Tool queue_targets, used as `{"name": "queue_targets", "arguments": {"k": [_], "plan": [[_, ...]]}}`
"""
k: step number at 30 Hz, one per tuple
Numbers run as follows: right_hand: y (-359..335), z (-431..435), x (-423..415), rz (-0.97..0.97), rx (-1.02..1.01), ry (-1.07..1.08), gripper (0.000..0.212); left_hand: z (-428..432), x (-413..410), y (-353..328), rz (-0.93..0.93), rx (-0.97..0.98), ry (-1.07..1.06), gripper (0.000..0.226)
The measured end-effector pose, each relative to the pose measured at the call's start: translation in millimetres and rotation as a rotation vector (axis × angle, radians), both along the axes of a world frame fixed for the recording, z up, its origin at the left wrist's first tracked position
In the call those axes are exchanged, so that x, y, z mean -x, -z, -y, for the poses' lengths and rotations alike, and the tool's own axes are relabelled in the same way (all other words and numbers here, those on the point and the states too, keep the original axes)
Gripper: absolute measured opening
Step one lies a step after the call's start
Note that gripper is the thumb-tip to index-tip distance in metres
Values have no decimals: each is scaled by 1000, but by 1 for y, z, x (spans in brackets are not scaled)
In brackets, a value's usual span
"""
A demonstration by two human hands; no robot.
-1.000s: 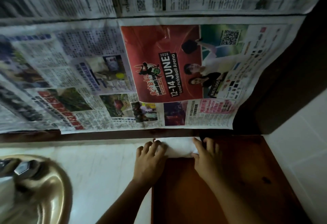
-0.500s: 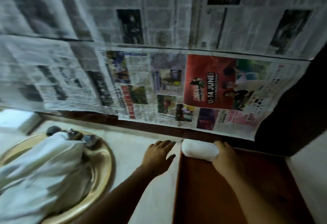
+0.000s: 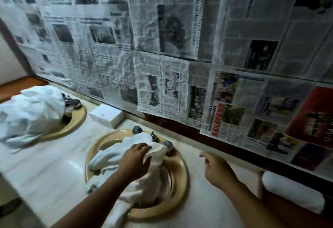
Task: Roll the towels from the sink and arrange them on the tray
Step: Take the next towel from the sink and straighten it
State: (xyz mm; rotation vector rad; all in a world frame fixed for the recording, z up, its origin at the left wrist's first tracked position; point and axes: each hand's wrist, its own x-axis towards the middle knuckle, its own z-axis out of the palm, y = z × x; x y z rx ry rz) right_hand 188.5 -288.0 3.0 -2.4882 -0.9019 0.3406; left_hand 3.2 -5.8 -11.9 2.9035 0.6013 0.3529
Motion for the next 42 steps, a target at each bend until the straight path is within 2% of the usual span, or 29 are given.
{"name": "queue_targets", "arguments": {"k": [3,7,9,11,13,15,17,19,22,25,27,30,32,36,38,40,42], "plan": [[-7,-78,23,-23,12,-96,46,-45,24,2,-127,65,-68,52],[1,-176,58,1,172,-202,66,-81,45,20,-352,140,-77,48],[4,-191,70,30,313,-225,75,-75,44,31,-341,184,-34,40],[13,-209,85,40,457,-197,75,-86,45,44,-331,258,5,23],[18,-216,96,104,485,-143,51,-91,46,45,-204,420,1,16],[15,-219,97,198,413,-101,16,-91,46,29,-66,554,34,14],[4,-219,90,189,308,-100,19,-93,44,5,49,696,41,12],[-20,-217,85,130,64,-55,19,-98,37,-29,193,853,68,13],[-84,-216,79,19,-361,25,23,-94,22,-88,419,1070,104,22],[-162,-211,83,26,-612,-11,34,-75,11,-160,665,1229,177,13],[-215,-199,86,77,-743,-28,42,-62,13,-208,748,1216,257,11],[-290,-171,92,133,-917,-26,47,-43,27,-265,705,1212,405,19],[-332,-151,96,215,-968,-63,49,-29,32,-293,691,1129,459,17],[-381,-118,98,299,-941,-123,46,-8,33,-339,820,1011,480,29],[-395,-102,96,355,-910,-130,48,2,28,-363,844,959,500,23],[-404,-85,93,403,-876,-94,50,15,20,-388,844,935,539,17],[-412,-62,91,419,-876,-4,47,34,14,-415,846,922,605,25]]}}
